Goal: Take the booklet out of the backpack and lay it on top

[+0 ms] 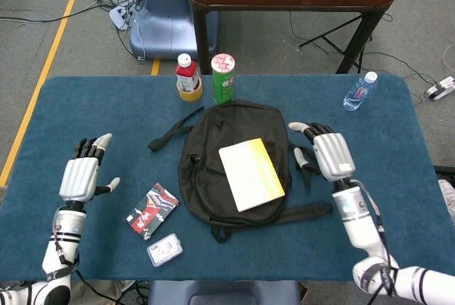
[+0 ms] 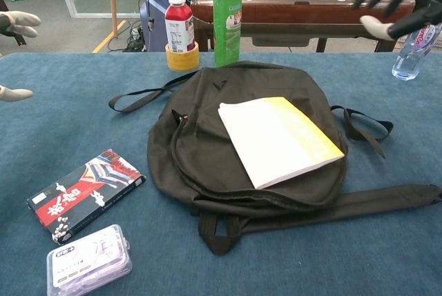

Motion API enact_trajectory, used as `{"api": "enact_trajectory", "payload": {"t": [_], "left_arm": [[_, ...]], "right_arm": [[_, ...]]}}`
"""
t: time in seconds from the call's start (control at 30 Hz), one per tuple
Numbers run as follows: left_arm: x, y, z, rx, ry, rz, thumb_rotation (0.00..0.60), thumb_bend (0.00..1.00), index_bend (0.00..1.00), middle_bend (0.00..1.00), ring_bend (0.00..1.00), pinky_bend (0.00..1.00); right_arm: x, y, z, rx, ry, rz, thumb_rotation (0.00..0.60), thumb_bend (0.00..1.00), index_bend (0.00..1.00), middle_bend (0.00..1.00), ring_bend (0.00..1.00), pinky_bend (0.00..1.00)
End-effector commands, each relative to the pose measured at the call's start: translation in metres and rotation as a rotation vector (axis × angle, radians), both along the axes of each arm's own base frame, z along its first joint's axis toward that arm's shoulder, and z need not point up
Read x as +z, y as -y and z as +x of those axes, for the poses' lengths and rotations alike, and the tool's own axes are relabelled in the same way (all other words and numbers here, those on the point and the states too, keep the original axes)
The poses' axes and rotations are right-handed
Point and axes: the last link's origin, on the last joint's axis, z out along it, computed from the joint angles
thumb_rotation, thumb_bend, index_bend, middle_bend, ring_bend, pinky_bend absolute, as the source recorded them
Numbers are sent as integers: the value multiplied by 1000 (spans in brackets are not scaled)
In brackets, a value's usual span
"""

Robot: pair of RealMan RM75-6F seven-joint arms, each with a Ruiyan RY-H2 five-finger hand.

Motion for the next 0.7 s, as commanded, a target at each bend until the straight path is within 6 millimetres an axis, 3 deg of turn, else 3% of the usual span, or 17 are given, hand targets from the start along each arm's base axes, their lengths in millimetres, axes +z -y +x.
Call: {"api": "enact_trajectory", "payload": {"t": [0.03,0.33,0.5,0.7], "left_arm": [[9,8,-18,40,1,25,600,240,49,116,87,17],[28,39,-50,118,-23,57,600,241,115,116,87,17],[35,60,-51,103,-7,81,600,241,123,116,87,17],[36,82,-46,58,6,87,600,241,129,116,88,17]], "right_arm": [[17,-30,-32,-52,-39,5,600,449,392,421,368,417],[44,-86,-85,-152,-82,-38,600,463,523,495,426,458],[49,-113,-97,-173,-73,-94,600,464,535,508,438,458],[53,-130,-103,-208,-31,-117,600,465,541,518,450,472]]}}
